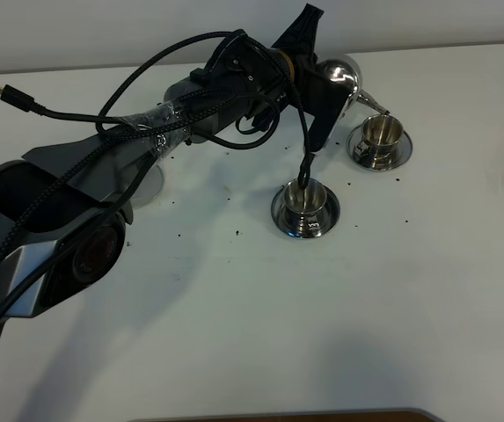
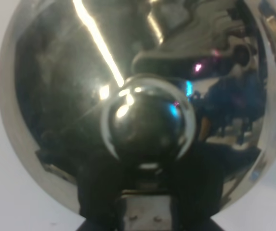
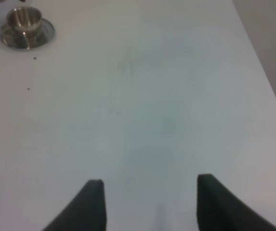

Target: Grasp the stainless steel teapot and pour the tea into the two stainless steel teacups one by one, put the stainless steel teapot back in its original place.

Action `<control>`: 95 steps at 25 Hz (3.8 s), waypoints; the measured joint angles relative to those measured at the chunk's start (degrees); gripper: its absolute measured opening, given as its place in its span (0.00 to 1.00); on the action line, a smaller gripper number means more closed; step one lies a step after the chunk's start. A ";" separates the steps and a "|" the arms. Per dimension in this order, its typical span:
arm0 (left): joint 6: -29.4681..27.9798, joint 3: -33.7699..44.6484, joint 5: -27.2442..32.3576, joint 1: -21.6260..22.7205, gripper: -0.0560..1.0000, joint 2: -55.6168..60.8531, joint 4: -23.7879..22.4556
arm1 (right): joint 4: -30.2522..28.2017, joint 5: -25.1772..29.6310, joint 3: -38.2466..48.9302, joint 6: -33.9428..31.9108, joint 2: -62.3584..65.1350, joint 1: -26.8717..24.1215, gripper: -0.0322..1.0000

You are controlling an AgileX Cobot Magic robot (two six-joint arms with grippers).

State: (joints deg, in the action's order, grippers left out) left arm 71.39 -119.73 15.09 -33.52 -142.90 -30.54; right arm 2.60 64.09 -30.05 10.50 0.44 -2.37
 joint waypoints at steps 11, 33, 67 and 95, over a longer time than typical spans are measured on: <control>2.59 0.00 -1.78 0.00 0.29 -0.06 -1.21 | 0.00 0.00 0.00 0.00 0.00 0.00 0.45; 5.90 0.00 -3.33 0.00 0.29 -0.12 -3.93 | 0.00 0.00 0.00 0.00 0.00 0.00 0.45; 8.94 0.00 -7.33 0.28 0.29 -0.12 -5.55 | 0.00 0.00 0.00 0.00 0.00 0.00 0.45; 11.82 0.00 -8.95 0.95 0.29 -0.12 -5.76 | 0.00 0.00 0.00 0.00 0.00 0.00 0.45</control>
State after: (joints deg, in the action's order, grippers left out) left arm 83.22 -119.73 6.14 -32.57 -143.02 -36.29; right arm 2.60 64.09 -30.05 10.50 0.44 -2.37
